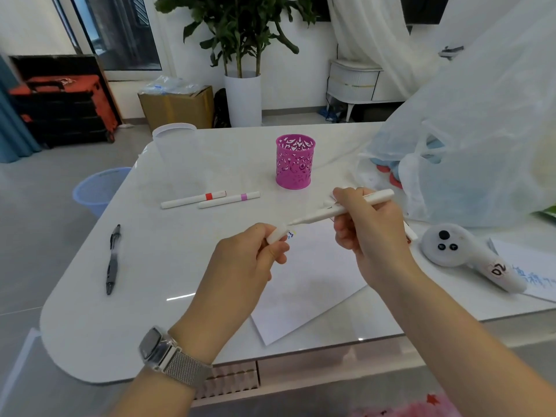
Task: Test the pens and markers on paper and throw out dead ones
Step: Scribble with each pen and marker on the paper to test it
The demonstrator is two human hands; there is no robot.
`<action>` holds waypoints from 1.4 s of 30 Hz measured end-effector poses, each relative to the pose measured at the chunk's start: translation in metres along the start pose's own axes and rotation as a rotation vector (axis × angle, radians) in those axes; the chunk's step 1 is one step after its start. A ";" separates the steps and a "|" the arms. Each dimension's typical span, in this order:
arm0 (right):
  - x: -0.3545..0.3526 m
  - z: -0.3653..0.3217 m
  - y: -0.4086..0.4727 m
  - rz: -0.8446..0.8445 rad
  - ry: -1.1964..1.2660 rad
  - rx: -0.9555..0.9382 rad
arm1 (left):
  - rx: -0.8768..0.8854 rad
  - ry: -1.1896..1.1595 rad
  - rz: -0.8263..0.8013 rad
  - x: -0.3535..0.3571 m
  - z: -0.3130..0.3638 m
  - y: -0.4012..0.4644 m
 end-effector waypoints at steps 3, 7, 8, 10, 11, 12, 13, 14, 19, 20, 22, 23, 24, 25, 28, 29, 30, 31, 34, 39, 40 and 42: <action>0.000 -0.001 0.001 -0.018 -0.050 -0.004 | 0.010 0.010 -0.016 0.001 -0.002 0.002; 0.004 0.005 0.003 -0.086 -0.107 0.027 | 0.044 0.068 -0.059 0.005 -0.003 0.002; 0.004 0.006 0.004 -0.105 -0.103 0.029 | 0.048 0.082 -0.066 0.005 -0.003 0.002; 0.006 0.006 0.005 -0.147 -0.099 0.045 | 0.056 0.123 -0.069 0.004 -0.003 0.003; 0.007 0.006 0.006 -0.162 -0.105 0.068 | 0.055 0.146 -0.068 0.003 -0.004 0.003; 0.006 0.007 0.008 -0.177 -0.135 0.090 | 0.052 0.168 -0.071 0.002 -0.005 0.003; 0.005 0.008 0.011 -0.183 -0.189 0.102 | 0.052 0.192 -0.079 0.002 -0.005 0.003; 0.002 0.009 0.014 -0.187 -0.271 0.082 | 0.055 0.216 -0.092 0.002 -0.006 0.003; -0.001 0.015 0.014 -0.282 -0.943 -0.228 | 0.079 0.279 -0.103 0.008 -0.001 -0.003; 0.000 0.020 0.011 -0.289 -0.944 -0.231 | 0.073 0.268 -0.095 0.008 -0.001 -0.004; 0.003 0.026 0.007 -0.269 -0.919 -0.249 | 0.063 0.269 -0.090 0.006 -0.003 -0.005; 0.005 0.029 0.004 -0.262 -0.916 -0.264 | 0.060 0.284 -0.098 0.005 -0.005 -0.005; 0.008 0.031 0.003 -0.261 -0.916 -0.277 | 0.055 0.299 -0.111 0.004 -0.007 -0.005; 0.010 0.033 0.001 -0.263 -0.928 -0.290 | 0.048 0.305 -0.126 0.004 -0.010 -0.005; 0.016 0.033 -0.002 -0.273 -0.960 -0.317 | 0.025 0.284 -0.159 0.004 -0.016 -0.004; 0.016 0.034 -0.002 -0.276 -0.964 -0.312 | 0.021 0.272 -0.167 0.005 -0.017 -0.004; 0.016 0.034 -0.002 -0.277 -0.967 -0.312 | 0.020 0.260 -0.174 0.005 -0.018 -0.004; 0.016 0.035 -0.002 -0.277 -0.970 -0.312 | 0.020 0.251 -0.179 0.006 -0.019 -0.004; 0.013 0.035 -0.001 -0.286 -0.992 -0.329 | 0.007 0.205 -0.185 0.009 -0.020 -0.005; 0.014 0.034 -0.004 -0.308 -1.026 -0.398 | -0.001 0.170 -0.190 0.013 -0.020 -0.008; 0.015 0.034 -0.005 -0.317 -1.030 -0.421 | -0.007 0.164 -0.188 0.012 -0.021 -0.008; 0.017 0.033 -0.008 -0.332 -1.027 -0.469 | -0.025 0.139 -0.184 0.012 -0.024 -0.009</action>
Point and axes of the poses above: each hand's wrist, its own y-axis towards the middle knuckle, its own x-axis out of the palm, z = x × y, the point moved 6 cm from there along y, towards the middle knuckle, and after that the axes turned 11 degrees about y, right-handed, at the moved point
